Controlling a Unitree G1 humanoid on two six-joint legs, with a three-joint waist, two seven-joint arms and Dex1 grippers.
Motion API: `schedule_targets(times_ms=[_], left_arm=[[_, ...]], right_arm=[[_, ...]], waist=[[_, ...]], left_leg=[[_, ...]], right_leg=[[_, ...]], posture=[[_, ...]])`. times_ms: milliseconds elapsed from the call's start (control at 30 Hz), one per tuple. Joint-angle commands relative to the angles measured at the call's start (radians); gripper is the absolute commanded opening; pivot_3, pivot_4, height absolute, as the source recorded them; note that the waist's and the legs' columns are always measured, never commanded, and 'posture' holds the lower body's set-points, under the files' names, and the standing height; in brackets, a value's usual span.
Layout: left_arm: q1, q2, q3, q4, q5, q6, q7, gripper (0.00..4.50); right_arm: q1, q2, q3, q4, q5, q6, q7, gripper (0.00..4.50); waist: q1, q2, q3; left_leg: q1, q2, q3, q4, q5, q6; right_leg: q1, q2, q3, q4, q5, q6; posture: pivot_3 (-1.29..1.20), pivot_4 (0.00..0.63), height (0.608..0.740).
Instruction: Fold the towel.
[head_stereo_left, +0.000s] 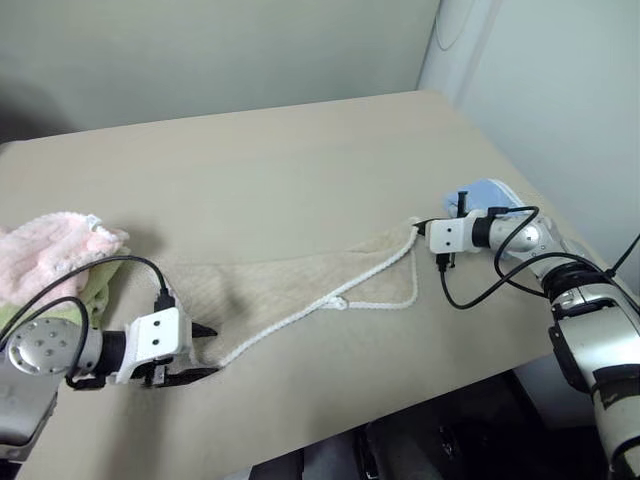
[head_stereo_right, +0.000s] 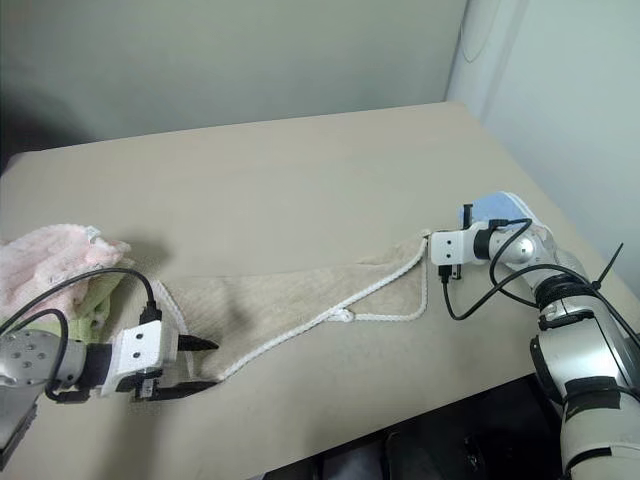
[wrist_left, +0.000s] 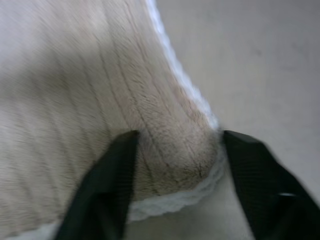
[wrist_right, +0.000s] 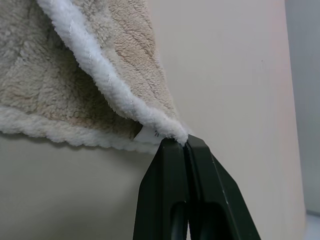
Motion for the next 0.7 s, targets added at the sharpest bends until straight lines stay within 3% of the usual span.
schedule_targets(times_ms=[33, 100, 167, 300, 467, 567, 700], left_arm=[[-0.009, -0.014, 0.002, 0.015, -0.007, -0.022, 0.008, 1.39], [-0.009, -0.022, 0.004, 0.015, -0.018, -0.024, 0.009, 0.58], [-0.006, -0.029, 0.011, 0.013, -0.028, -0.021, 0.009, 0.07], [-0.022, -0.066, 0.080, -0.014, -0.130, 0.080, 0.045, 0.07], [-0.249, -0.151, 0.296, -0.016, -0.473, 0.388, 0.251, 0.07], [-0.396, -0.181, 0.352, 0.057, -0.521, 0.464, 0.386, 0.07], [-0.547, -0.217, 0.295, 0.160, -0.445, 0.427, 0.484, 0.07]], right_arm=[[-0.005, -0.020, -0.028, -0.030, 0.031, -0.004, -0.008, 0.00], [-0.004, -0.021, -0.028, -0.032, 0.031, -0.002, -0.008, 0.00], [-0.004, -0.022, -0.029, -0.032, 0.032, -0.001, -0.006, 0.00], [-0.001, -0.018, -0.054, -0.033, 0.070, 0.024, 0.022, 0.00], [-0.024, -0.006, -0.149, -0.034, 0.200, 0.154, 0.103, 0.00], [-0.049, 0.000, -0.193, -0.032, 0.244, 0.244, 0.122, 0.00], [-0.097, 0.014, -0.207, -0.004, 0.230, 0.331, 0.050, 0.00]], waist=[[0.001, 0.000, 0.000], [0.002, 0.001, -0.001], [0.003, 0.001, -0.001], [0.003, 0.001, -0.001], [0.010, 0.001, -0.001], [0.007, 0.003, -0.001], [0.002, 0.005, -0.001]], left_leg=[[0.000, 0.000, 0.000, 0.000, 0.000, 0.000], [0.000, 0.000, 0.000, 0.000, 0.000, 0.000], [0.000, 0.000, 0.000, 0.001, 0.000, 0.000], [0.000, 0.000, 0.000, 0.001, 0.000, 0.000], [-0.001, 0.000, -0.001, 0.001, 0.002, -0.003], [0.000, 0.001, -0.001, 0.002, 0.003, -0.005], [0.001, 0.001, 0.000, 0.000, 0.004, -0.007]], right_leg=[[0.000, 0.000, 0.000, 0.000, 0.000, 0.000], [0.000, 0.000, 0.000, 0.001, 0.000, 0.000], [0.000, 0.000, 0.000, 0.001, 0.000, 0.000], [0.000, 0.000, 0.000, 0.001, 0.000, 0.000], [0.000, 0.000, -0.002, 0.001, 0.000, -0.001], [0.001, 0.000, -0.002, 0.001, 0.001, -0.001], [0.002, 0.000, -0.002, 0.000, 0.001, -0.001]], posture=[[0.00, 0.150, 0.740], [0.00, 0.150, 0.740], [0.00, 0.150, 0.740], [0.00, 0.150, 0.740], [0.00, 0.150, 0.740], [0.00, 0.150, 0.740], [0.00, 0.150, 0.740]])
